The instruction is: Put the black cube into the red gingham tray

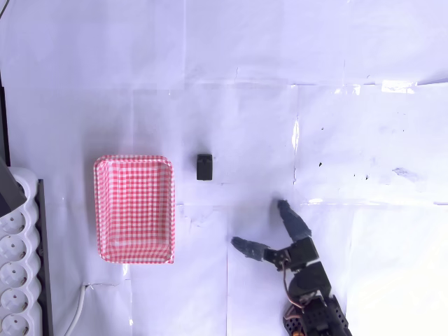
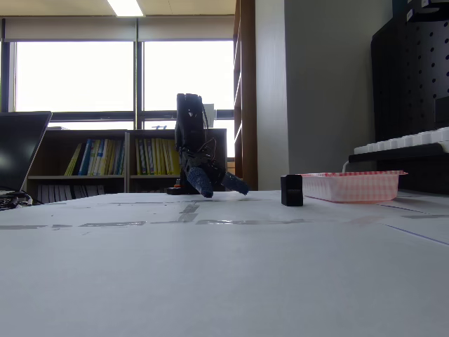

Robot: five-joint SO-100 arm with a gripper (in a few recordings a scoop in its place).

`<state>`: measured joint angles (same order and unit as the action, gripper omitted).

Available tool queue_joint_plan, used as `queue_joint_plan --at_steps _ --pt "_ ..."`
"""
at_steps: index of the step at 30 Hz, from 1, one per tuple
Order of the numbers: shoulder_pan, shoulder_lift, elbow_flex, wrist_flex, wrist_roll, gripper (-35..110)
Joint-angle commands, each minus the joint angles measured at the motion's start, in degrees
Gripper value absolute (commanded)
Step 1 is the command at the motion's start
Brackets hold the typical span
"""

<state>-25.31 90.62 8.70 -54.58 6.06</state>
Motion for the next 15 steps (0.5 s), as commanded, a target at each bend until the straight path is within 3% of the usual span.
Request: queue_joint_plan --at_steps 1,15 --pt "-2.72 7.91 8.79 -6.24 -2.64 54" --pt "-6.42 26.63 30.15 -6.68 -3.52 55"
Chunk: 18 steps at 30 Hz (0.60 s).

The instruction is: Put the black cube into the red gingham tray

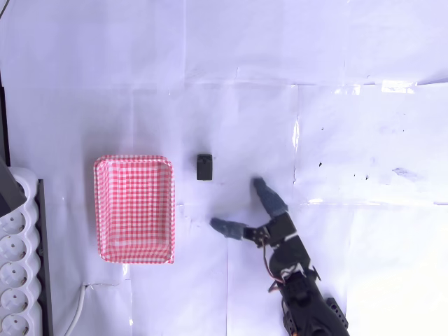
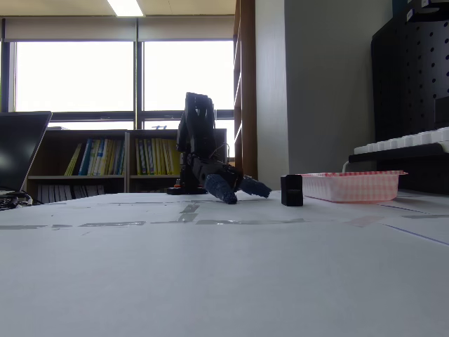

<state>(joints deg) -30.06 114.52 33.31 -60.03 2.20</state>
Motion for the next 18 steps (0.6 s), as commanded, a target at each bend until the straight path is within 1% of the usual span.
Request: queue_joint_plan --at_steps 1,18 --pt "-1.93 3.60 6.68 -1.32 0.35 55" --pt "-6.42 18.11 28.21 -1.67 0.79 55"
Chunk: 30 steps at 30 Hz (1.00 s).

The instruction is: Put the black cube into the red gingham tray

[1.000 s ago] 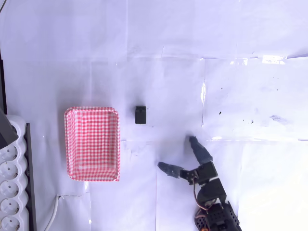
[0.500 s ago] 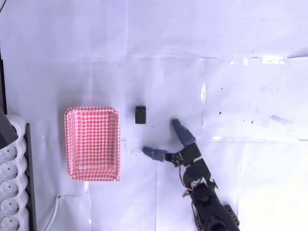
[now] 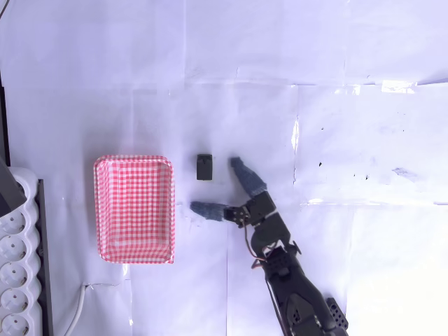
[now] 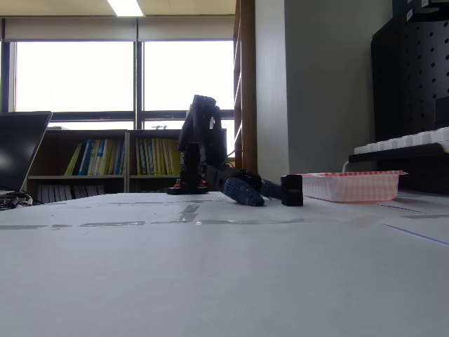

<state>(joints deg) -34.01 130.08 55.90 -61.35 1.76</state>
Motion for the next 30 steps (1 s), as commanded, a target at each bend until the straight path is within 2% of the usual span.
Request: queue_joint_plan --at_steps 1,30 --pt "-2.55 3.34 6.77 -0.35 1.41 55" --pt "0.26 10.63 19.25 1.23 3.60 54"
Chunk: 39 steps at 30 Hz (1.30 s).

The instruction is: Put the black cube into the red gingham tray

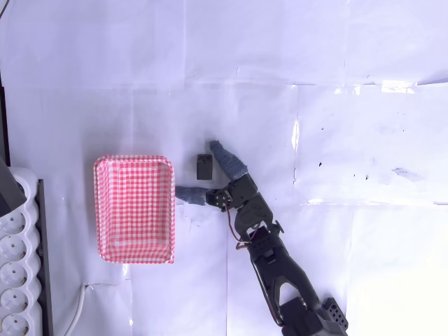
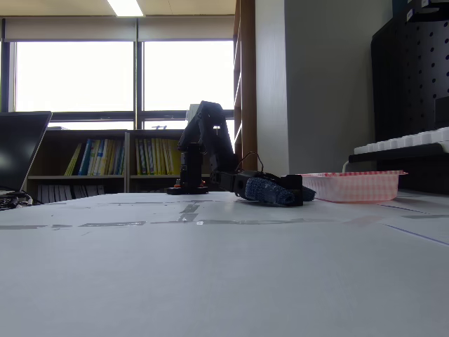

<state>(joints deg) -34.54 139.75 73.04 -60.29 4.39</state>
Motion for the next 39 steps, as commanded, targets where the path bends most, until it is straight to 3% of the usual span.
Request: queue_joint_plan --at_steps 1,27,39 --pt "0.79 1.14 2.37 0.18 0.97 54" --pt "0.44 1.58 4.75 0.26 -7.56 36" --pt "-0.18 0.53 4.75 0.00 -7.65 3"
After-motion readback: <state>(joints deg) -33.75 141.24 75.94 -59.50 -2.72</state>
